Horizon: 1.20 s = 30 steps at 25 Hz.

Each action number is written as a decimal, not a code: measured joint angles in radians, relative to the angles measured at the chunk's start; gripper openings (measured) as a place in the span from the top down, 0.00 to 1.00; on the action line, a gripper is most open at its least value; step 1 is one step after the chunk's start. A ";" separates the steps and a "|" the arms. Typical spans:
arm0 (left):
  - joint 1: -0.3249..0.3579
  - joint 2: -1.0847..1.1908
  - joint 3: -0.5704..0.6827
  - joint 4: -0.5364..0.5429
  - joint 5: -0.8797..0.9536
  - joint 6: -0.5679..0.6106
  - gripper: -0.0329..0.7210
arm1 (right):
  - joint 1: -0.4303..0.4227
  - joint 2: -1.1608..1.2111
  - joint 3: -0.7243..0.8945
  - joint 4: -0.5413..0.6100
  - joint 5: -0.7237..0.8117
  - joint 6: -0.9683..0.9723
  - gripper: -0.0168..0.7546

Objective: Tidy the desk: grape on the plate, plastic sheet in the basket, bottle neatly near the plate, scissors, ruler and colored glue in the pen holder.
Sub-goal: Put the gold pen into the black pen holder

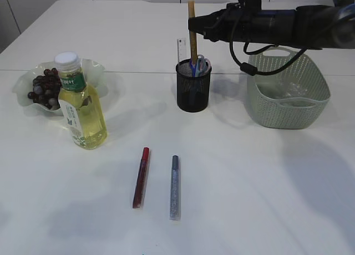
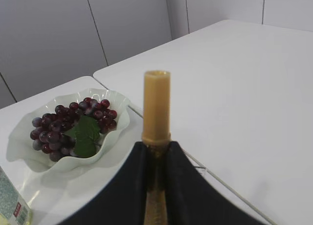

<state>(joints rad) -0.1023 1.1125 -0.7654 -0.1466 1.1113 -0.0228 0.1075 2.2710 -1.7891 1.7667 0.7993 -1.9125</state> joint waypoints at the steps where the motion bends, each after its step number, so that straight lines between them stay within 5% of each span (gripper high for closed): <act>1: 0.000 0.000 0.000 0.000 0.000 0.000 0.39 | 0.000 0.009 -0.005 0.002 0.000 -0.006 0.86; 7: 0.000 0.000 0.000 0.002 0.001 0.000 0.39 | 0.000 0.044 -0.010 0.004 -0.011 -0.025 0.84; 18: 0.000 0.000 0.000 0.002 0.010 0.000 0.39 | 0.000 0.044 -0.012 0.006 -0.015 -0.027 0.61; 23: 0.000 0.000 0.000 0.003 0.020 0.000 0.39 | 0.000 0.044 -0.012 0.002 -0.019 0.045 0.58; 26: 0.000 0.000 0.000 0.003 0.020 0.000 0.39 | 0.000 0.017 -0.012 -0.127 -0.060 0.223 0.58; 30: 0.000 0.000 0.000 0.003 0.021 0.000 0.40 | 0.002 -0.081 -0.012 -0.486 -0.072 0.606 0.58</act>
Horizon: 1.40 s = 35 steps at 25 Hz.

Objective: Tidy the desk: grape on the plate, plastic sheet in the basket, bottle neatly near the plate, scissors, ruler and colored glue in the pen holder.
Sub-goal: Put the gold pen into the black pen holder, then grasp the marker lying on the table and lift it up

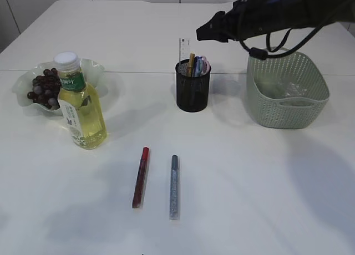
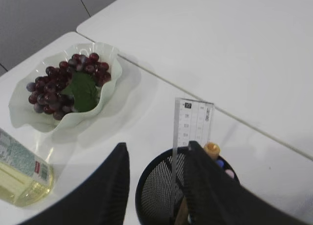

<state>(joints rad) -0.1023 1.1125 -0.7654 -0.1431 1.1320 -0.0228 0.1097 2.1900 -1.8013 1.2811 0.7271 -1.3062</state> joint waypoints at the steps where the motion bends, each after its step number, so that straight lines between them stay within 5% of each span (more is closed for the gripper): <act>1: 0.000 0.000 0.000 0.000 0.000 0.000 0.40 | 0.002 -0.032 0.000 -0.091 0.005 0.101 0.57; 8: 0.000 0.000 0.000 0.000 -0.031 0.000 0.40 | 0.069 -0.241 0.000 -0.570 0.128 0.725 0.57; 18: 0.000 0.000 0.000 -0.057 -0.141 0.000 0.40 | 0.387 -0.278 0.000 -1.191 0.349 1.446 0.57; 35: 0.000 0.000 0.000 -0.083 -0.202 0.023 0.40 | 0.600 -0.007 0.000 -1.281 0.439 1.827 0.57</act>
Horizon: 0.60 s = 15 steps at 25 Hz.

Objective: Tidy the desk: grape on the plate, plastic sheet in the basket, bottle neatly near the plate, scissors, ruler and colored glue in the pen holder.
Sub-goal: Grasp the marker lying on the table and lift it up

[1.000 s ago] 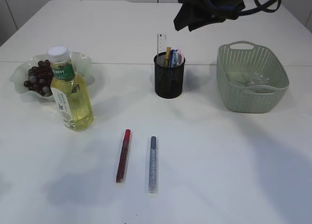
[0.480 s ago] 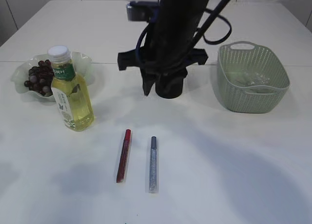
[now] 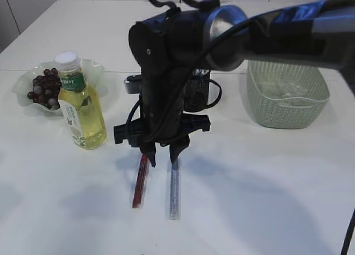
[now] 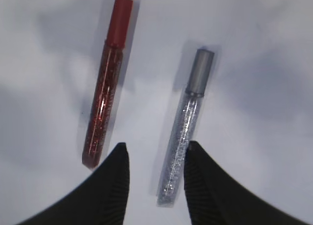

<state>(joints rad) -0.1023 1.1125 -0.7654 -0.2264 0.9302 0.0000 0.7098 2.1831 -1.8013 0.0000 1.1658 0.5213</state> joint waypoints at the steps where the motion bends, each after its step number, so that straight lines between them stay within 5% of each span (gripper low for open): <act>1: 0.000 0.000 0.000 -0.002 0.000 0.000 0.40 | 0.003 0.013 0.000 0.000 0.000 0.013 0.57; 15: 0.000 0.000 0.000 -0.020 0.004 0.000 0.40 | 0.012 0.047 0.000 -0.061 0.000 0.050 0.57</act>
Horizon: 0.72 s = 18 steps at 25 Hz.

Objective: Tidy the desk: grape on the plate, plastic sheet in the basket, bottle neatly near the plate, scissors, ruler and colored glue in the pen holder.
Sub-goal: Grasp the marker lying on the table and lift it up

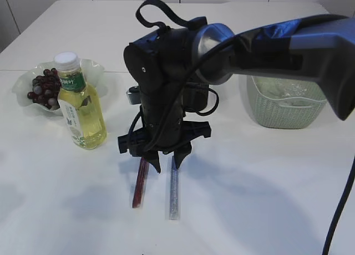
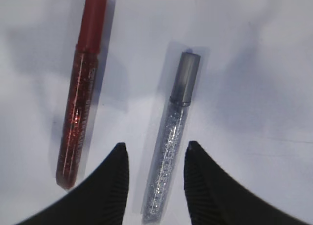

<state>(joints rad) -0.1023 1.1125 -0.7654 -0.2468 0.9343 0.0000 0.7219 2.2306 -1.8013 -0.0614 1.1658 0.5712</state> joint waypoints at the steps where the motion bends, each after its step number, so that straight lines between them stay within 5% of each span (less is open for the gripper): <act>1: 0.000 0.000 0.000 -0.001 0.000 0.000 0.40 | 0.000 0.003 0.000 0.000 0.000 0.000 0.57; 18: 0.000 0.000 0.000 -0.004 0.000 0.000 0.40 | -0.030 0.040 0.000 0.007 -0.002 0.004 0.57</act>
<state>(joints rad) -0.1023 1.1125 -0.7654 -0.2512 0.9343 0.0000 0.6918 2.2709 -1.8013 -0.0543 1.1640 0.5754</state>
